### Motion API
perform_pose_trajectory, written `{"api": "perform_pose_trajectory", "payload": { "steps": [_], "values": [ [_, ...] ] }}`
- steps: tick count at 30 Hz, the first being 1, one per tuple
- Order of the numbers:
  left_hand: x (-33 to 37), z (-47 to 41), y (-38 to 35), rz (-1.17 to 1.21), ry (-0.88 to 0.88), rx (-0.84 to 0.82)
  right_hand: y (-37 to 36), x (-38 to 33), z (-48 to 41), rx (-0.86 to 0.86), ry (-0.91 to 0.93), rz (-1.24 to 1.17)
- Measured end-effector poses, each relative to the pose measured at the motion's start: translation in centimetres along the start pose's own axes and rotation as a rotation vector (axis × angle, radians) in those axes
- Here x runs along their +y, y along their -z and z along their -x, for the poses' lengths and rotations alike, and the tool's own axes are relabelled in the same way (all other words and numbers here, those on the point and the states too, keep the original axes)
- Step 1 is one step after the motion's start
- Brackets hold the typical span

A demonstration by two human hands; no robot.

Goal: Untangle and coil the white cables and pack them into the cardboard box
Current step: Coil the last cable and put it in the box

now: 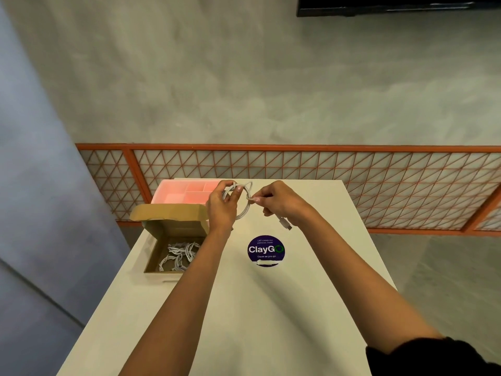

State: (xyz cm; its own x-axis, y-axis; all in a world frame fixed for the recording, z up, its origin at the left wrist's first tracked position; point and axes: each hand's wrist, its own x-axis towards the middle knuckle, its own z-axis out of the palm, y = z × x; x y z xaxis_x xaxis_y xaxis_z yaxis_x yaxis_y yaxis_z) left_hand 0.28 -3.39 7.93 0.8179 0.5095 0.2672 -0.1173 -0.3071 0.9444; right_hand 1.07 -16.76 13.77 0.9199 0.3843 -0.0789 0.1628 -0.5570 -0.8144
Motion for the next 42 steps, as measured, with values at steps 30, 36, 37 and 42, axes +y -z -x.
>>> {"api": "perform_pose_trajectory", "payload": {
  "steps": [30, 36, 37, 42],
  "values": [
    [-0.5, -0.6, 2.2, 0.278, 0.289, -0.248, 2.8, 3.8, 0.7, 0.044, 0.007, -0.341],
    [-0.2, -0.5, 2.7, 0.232, 0.262, -0.348, 2.7, 4.1, 0.2, 0.083, -0.021, -0.344],
    [-0.2, -0.5, 2.8, 0.232, 0.258, -0.371, 2.7, 4.1, 0.1, 0.088, -0.023, -0.348],
    [-0.1, -0.6, 3.2, 0.3, 0.301, -0.484, 3.2, 4.1, 0.0, 0.103, -0.017, -0.348]
  ]
}}
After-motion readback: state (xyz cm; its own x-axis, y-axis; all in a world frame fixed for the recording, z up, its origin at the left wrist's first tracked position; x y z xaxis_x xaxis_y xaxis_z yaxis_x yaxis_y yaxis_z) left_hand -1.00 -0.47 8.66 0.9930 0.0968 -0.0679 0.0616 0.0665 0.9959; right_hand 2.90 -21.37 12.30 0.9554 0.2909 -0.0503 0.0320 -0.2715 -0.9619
